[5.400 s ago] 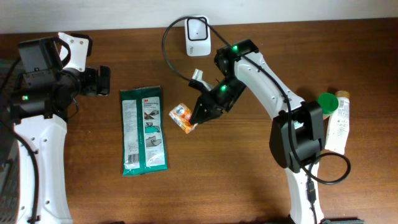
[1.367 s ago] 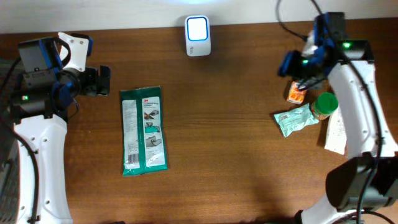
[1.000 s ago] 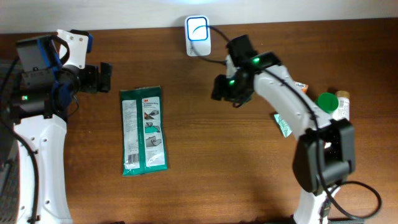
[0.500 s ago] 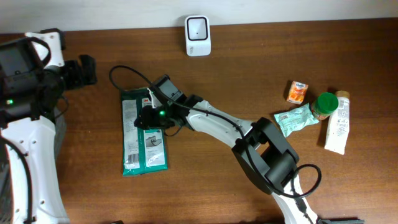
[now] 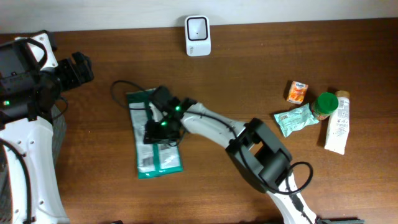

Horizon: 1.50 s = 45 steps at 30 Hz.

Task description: Scan the item barcode

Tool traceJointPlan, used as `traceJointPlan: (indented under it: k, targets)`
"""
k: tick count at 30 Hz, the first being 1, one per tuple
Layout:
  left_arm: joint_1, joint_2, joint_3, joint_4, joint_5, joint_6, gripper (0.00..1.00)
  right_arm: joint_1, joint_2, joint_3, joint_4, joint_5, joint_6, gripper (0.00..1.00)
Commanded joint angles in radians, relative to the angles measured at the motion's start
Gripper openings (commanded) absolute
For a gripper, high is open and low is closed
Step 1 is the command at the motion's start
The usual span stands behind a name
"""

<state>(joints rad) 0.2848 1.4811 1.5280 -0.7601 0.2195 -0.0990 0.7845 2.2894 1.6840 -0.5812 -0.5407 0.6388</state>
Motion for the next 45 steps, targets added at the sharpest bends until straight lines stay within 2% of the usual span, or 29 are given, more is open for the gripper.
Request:
traceJointPlan:
  k: [1, 4, 7, 11, 12, 14, 15, 17, 19, 22, 26, 27, 29, 32, 35, 37, 39, 42, 45]
  targets:
    - [0.006, -0.008, 0.011, -0.028, -0.006, -0.008, 0.99, -0.109, 0.009, 0.017, -0.25, 0.064, -0.197, 0.47]
    - [-0.004, 0.016, 0.011, -0.05, -0.006, -0.005, 0.99, -0.187, 0.001, 0.089, -0.454, 0.261, -0.459, 0.53]
    - [-0.037, 0.058, 0.011, -0.07, -0.006, 0.027, 0.99, -0.23, 0.0, 0.132, -0.493, 0.423, -0.621, 0.55]
    - [-0.085, 0.09, 0.011, -0.072, -0.006, 0.117, 0.99, -0.302, 0.0, 0.321, -0.535, 0.43, -0.633, 0.55]
    - [-0.1, 0.097, 0.011, -0.072, -0.006, 0.143, 0.99, -0.323, 0.0, 0.341, -0.518, 0.43, -0.611, 0.55]
    - [-0.128, 0.114, 0.011, -0.072, -0.006, 0.157, 0.99, -0.363, 0.006, 0.335, -0.448, 0.503, -0.47, 0.5]
    - [-0.137, 0.123, 0.011, -0.072, -0.006, 0.157, 0.99, -0.375, 0.009, 0.322, -0.406, 0.541, -0.404, 0.44]
    - [-0.14, 0.148, 0.011, -0.071, -0.006, 0.157, 0.99, -0.39, 0.031, 0.294, -0.325, 0.599, -0.282, 0.23]
    - [-0.14, 0.171, 0.011, -0.071, -0.006, 0.157, 0.99, -0.391, 0.073, 0.292, -0.245, 0.605, -0.208, 0.15]
    - [-0.14, 0.191, 0.011, -0.067, -0.007, 0.157, 0.99, -0.365, 0.13, 0.292, -0.157, 0.59, -0.203, 0.14]
    - [-0.14, 0.191, 0.011, -0.044, -0.008, 0.157, 0.99, -0.326, 0.174, 0.291, -0.137, 0.519, -0.205, 0.14]
    - [-0.14, 0.191, 0.011, -0.038, -0.008, 0.157, 0.99, -0.314, 0.178, 0.291, -0.136, 0.455, -0.235, 0.13]
    - [-0.14, 0.191, 0.011, -0.034, -0.007, 0.157, 0.99, -0.269, 0.178, 0.291, -0.138, 0.2, -0.432, 0.13]
    - [-0.14, 0.191, 0.011, -0.038, -0.007, 0.157, 0.99, -0.206, 0.178, 0.291, -0.272, 0.014, -0.51, 0.14]
    - [-0.14, 0.191, 0.011, -0.042, -0.007, 0.167, 0.99, -0.178, 0.178, 0.291, -0.54, 0.061, -0.511, 0.14]
    - [-0.14, 0.191, 0.011, -0.043, -0.007, 0.177, 0.99, -0.212, 0.164, 0.291, -0.606, 0.171, -0.506, 0.14]
    - [-0.14, 0.191, 0.011, -0.044, -0.007, 0.177, 0.99, -0.275, 0.099, 0.304, -0.643, 0.192, -0.512, 0.15]
    - [-0.14, 0.191, 0.011, -0.045, -0.007, 0.177, 0.99, -0.38, -0.087, 0.306, -0.696, 0.198, -0.512, 0.18]
    - [-0.14, 0.192, 0.011, -0.044, -0.007, 0.177, 0.99, -0.465, -0.222, 0.306, -0.853, 0.261, -0.512, 0.19]
